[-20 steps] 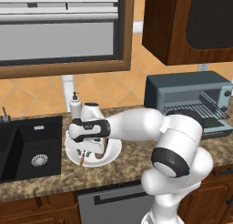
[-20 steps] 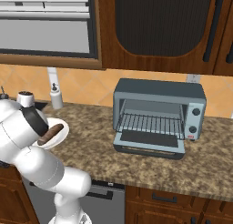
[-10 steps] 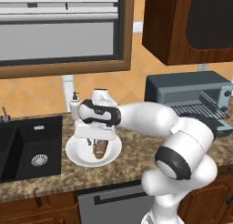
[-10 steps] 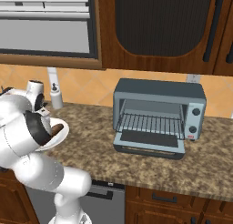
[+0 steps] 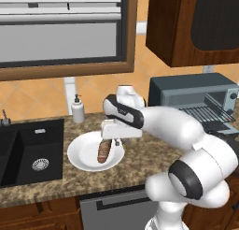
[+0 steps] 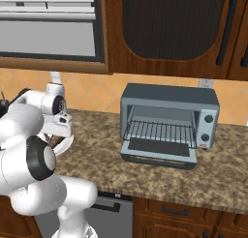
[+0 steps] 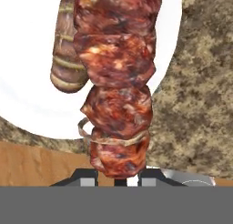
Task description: Pick up the kebab skewer and baguette bread, and place them inside the toaster oven. Close the toaster oven door and start by setting the timer.
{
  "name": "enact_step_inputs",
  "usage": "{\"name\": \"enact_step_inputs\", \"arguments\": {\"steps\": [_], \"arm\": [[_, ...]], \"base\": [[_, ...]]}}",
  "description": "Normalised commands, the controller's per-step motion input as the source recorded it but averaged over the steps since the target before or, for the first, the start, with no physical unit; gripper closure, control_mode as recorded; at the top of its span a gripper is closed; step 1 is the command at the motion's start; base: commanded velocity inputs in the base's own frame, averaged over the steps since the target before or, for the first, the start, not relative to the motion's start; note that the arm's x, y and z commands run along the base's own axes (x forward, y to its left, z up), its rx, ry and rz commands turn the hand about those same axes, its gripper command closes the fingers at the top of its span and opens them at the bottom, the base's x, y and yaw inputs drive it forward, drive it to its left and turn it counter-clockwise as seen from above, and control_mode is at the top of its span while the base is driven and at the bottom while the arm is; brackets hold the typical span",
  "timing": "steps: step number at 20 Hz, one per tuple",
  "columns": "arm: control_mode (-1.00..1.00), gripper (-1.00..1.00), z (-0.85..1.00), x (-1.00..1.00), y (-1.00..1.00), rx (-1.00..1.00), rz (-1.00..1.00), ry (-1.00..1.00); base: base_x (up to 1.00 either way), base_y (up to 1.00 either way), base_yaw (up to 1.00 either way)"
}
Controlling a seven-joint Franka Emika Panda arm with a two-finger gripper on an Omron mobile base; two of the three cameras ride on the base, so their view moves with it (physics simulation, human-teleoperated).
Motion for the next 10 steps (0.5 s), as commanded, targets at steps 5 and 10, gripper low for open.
{"name": "enact_step_inputs", "arguments": {"steps": [5,10], "arm": [[-1.0,1.0,0.08,-0.11,-1.0,0.0,0.15,0.0],[-1.0,1.0,0.07,0.07,-1.0,0.0,0.11,-0.05]], "base": [[0.0,0.0,0.0],[0.0,0.0,0.0]]}}
